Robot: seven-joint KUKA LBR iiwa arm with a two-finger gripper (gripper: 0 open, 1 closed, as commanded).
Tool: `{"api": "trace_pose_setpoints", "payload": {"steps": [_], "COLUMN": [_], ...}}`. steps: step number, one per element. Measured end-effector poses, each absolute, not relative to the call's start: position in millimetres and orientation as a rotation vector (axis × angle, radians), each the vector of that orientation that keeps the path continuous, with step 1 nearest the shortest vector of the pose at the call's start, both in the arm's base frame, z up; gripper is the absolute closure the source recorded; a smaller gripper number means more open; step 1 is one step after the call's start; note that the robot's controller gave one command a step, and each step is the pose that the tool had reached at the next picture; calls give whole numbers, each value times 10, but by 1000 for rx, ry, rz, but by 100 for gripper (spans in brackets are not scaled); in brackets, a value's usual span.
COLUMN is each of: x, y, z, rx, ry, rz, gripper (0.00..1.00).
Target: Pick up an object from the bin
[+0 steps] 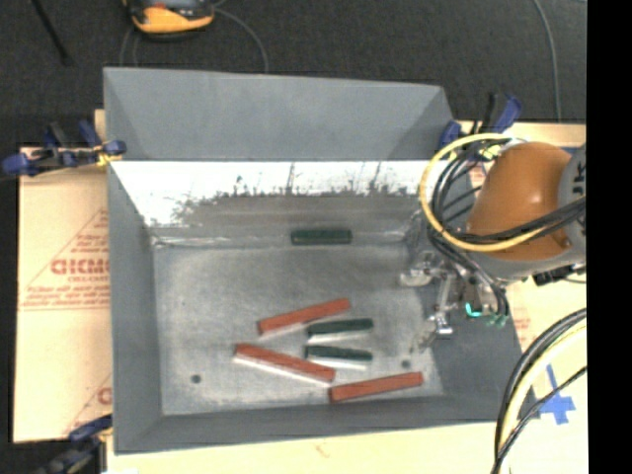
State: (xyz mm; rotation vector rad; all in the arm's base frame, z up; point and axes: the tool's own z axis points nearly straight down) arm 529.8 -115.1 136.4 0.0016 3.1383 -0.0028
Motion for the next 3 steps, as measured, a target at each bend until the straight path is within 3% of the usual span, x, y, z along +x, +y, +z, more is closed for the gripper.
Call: {"api": "trace_pose_setpoints", "payload": {"steps": [1, 2, 3], "x": [5101, 5101, 5181], "y": [-539, -539, -773], "z": [791, 791, 2727], "rx": [-121, -122, -375], "ry": [3132, 3132, 3119], "rz": [-6, -6, -1], "gripper": [100, 100, 100]}}
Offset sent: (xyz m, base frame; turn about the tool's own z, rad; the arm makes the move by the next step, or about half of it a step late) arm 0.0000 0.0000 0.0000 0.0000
